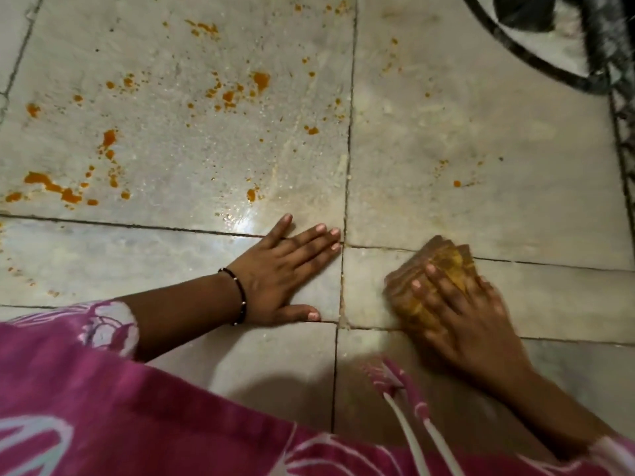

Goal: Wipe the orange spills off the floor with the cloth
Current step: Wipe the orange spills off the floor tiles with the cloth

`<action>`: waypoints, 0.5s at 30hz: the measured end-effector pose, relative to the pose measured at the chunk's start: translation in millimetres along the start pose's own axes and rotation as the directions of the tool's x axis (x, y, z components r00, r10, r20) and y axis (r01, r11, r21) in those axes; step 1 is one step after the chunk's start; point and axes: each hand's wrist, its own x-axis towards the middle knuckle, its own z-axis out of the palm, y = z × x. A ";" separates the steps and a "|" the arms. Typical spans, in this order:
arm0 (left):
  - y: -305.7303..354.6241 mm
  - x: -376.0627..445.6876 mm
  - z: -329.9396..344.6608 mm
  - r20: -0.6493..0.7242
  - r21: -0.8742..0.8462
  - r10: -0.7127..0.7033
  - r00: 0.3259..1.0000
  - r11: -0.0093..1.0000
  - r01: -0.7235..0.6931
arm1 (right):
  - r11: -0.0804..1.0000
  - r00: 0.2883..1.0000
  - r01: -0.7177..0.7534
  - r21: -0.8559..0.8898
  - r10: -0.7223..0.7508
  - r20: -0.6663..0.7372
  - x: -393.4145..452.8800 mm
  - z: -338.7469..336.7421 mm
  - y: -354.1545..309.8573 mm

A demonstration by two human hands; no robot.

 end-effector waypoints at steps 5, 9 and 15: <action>-2.1 -0.8 0.2 0.013 -0.028 0.012 1.000 1.000 -0.012 | 0.879 0.869 -0.465 0.108 0.476 -0.135 56.7 -19.7 33.0; -4.8 1.6 -3.2 0.020 -0.041 0.032 0.999 0.999 -0.031 | 0.906 0.902 -0.416 0.081 0.423 -0.090 117.2 -30.8 -1.0; -2.2 1.0 0.9 0.002 -0.056 0.032 0.999 0.998 -0.032 | 0.963 0.958 -0.265 0.038 0.268 -0.105 38.2 -13.1 23.8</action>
